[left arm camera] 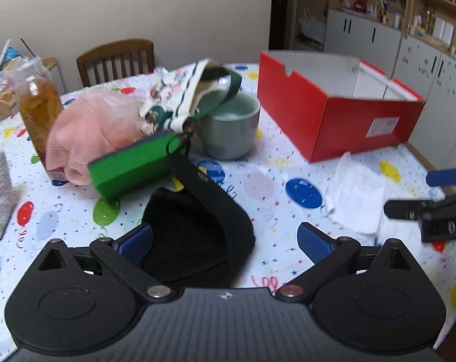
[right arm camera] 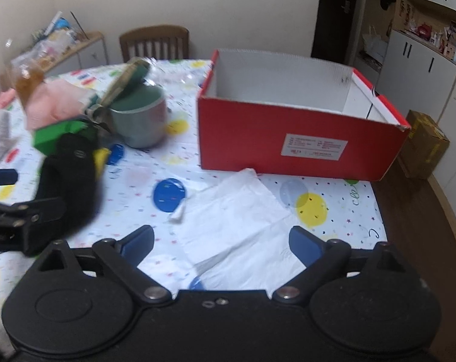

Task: Organize soft objects
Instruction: 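Grasp the black cloth mask with the left gripper while the right gripper grasps the white tissue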

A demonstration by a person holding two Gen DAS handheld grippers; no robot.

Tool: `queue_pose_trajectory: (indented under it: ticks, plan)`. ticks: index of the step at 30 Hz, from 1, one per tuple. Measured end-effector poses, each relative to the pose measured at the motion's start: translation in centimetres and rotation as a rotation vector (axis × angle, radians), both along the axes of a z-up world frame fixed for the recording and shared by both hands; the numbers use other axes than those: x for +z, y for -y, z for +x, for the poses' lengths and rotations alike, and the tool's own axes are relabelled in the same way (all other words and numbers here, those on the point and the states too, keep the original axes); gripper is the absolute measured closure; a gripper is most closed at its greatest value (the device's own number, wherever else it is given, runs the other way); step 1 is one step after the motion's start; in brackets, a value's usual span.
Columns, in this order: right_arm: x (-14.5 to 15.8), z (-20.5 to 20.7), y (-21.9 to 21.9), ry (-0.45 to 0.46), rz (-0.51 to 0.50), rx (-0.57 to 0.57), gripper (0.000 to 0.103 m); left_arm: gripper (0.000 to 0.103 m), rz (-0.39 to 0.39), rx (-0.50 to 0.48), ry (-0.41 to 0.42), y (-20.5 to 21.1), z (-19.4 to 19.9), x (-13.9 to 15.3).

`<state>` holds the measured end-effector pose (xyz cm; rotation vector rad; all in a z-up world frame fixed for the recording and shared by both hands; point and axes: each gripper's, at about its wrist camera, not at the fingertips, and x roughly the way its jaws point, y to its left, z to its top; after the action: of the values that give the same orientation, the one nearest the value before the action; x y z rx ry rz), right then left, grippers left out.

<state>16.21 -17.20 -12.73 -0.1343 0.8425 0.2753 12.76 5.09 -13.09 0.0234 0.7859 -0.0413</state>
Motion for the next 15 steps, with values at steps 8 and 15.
queue_pose_trajectory:
  ticks: [8,15]
  plan:
    - [-2.6,3.3,-0.3,-0.05,-0.022,-0.059,0.012,0.013,0.027,-0.045,-0.051,-0.5,2.2,-2.5]
    - [-4.1,5.0,-0.8,-0.088,-0.043,-0.084,0.012,0.032,0.054,-0.082,-0.089,-0.2,3.0,-3.9]
